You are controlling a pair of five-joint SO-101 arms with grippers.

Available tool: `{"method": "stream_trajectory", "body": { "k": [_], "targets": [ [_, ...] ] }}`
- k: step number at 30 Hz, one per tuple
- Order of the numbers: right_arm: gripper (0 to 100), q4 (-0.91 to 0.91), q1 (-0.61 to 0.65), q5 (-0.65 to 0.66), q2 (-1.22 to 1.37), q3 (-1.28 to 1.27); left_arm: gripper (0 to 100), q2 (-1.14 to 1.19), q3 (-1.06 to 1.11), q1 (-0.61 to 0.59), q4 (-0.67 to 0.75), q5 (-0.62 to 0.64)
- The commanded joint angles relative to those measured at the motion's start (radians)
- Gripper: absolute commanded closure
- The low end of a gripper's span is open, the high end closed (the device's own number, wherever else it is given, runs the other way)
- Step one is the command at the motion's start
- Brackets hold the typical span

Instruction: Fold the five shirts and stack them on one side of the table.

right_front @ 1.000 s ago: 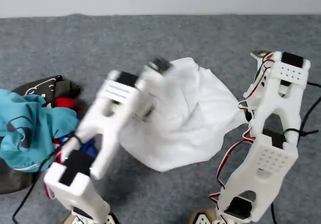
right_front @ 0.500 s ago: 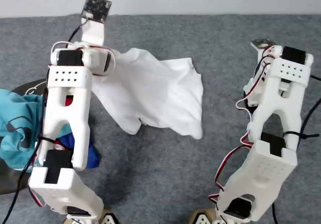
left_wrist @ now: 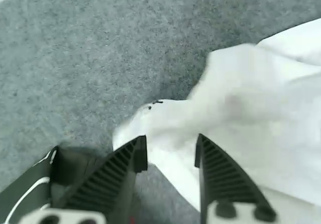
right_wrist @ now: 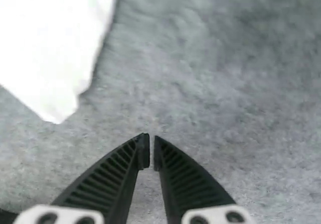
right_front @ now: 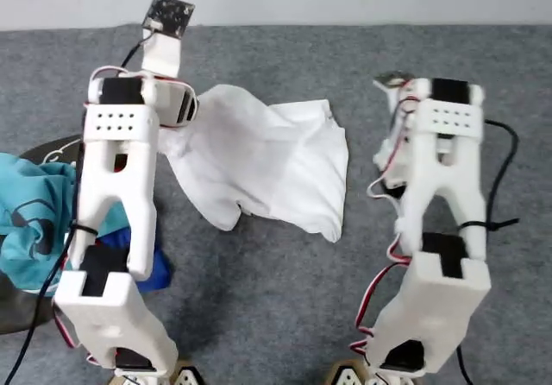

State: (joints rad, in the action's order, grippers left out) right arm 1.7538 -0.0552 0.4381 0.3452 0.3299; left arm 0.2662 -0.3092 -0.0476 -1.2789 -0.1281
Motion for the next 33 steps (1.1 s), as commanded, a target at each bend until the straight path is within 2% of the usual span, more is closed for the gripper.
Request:
{"method": "stream_trajectory", "body": {
  "k": [1, 4, 15, 19, 23, 27, 33],
  "targets": [
    [84.3, 0.042, 0.096, 0.003, -0.105, -0.014, 83, -0.107, -0.081, -0.008, -0.098, 0.008],
    [77.7, 0.042, 0.179, 0.002, -0.125, -0.041, 83, -0.150, -0.082, -0.008, -0.169, 0.006],
    [78.6, 0.004, 0.446, 0.002, -0.004, -0.051, 83, -0.233, -0.076, -0.072, -0.333, 0.011],
    [80.1, -0.071, 0.460, 0.005, 0.087, -0.049, 83, -0.229, -0.076, -0.074, -0.387, 0.011],
    [90.4, -0.114, 0.453, 0.009, 0.162, -0.049, 83, -0.230, -0.076, -0.074, -0.422, 0.011],
    [95.7, -0.117, 0.452, 0.009, 0.211, -0.049, 83, -0.227, -0.076, -0.074, -0.437, 0.011],
    [98.9, -0.111, 0.371, 0.011, 0.211, 0.002, 83, -0.226, -0.076, -0.074, -0.437, 0.012]
  ]
}}
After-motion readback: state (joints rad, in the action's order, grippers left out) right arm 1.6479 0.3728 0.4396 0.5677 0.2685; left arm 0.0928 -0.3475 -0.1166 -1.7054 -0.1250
